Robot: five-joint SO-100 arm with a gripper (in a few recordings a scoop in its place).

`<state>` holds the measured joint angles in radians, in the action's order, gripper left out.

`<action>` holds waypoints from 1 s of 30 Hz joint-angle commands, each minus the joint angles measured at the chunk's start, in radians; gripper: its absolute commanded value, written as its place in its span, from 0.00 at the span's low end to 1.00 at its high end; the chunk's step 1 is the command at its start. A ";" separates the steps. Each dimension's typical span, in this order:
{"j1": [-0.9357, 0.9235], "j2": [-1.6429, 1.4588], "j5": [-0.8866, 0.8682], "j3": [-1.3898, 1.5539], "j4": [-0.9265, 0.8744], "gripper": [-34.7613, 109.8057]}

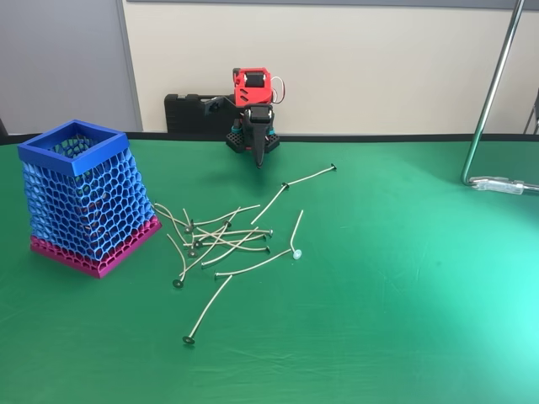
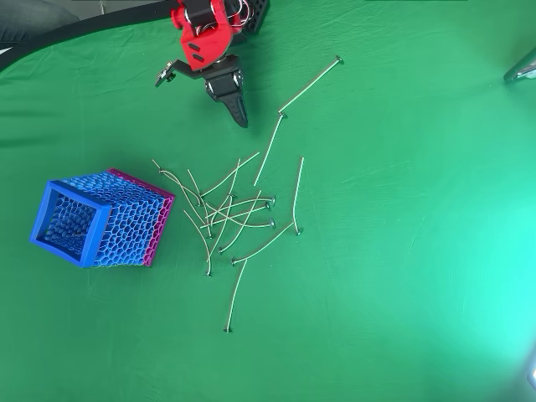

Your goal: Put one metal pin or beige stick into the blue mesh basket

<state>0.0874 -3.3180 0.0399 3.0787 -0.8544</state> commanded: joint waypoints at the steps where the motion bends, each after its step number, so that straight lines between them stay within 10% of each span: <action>1: 0.002 -0.006 0.005 0.005 0.000 0.25; 30: 0.029 0.360 0.015 -0.319 -0.074 0.24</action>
<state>0.1089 -3.0005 0.0614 2.8563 -0.9035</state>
